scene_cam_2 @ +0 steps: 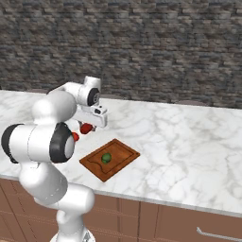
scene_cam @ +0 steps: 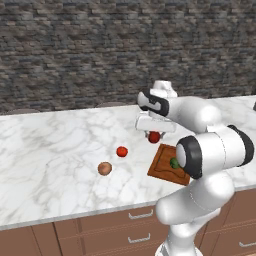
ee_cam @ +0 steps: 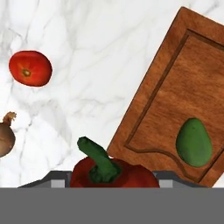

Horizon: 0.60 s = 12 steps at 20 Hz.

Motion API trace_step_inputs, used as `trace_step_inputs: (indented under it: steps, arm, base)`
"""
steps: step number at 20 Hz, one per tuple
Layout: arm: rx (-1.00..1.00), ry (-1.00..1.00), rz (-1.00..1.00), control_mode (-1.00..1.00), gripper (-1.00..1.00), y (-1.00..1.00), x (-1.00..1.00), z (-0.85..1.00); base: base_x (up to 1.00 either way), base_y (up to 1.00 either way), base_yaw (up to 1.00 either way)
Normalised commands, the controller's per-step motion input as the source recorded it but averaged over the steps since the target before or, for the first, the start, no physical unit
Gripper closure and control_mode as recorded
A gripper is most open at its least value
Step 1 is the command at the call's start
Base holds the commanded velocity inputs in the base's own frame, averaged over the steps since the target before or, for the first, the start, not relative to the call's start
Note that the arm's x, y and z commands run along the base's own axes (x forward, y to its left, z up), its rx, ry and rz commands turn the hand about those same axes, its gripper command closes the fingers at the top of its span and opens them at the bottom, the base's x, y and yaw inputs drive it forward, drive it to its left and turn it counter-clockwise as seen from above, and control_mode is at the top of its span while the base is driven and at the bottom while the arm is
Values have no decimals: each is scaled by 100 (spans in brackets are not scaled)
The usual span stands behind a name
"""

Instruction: Place the avocado, onion, tomato, and bell pepper on the cutting board.

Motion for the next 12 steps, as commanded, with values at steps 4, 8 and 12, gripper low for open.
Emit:
trace_step_inputs:
  steps: [4, 8, 12]
  arm:
    - [0, 0, -4, -100, 100, -25, -7, 2]
    - [0, 0, -3, -100, 100, -17, 0, -7]
    - [0, 0, -2, -100, 100, -26, 0, -19]
  base:
    - [0, 0, 0]
    - [0, 0, 0]
    - [0, 0, 0]
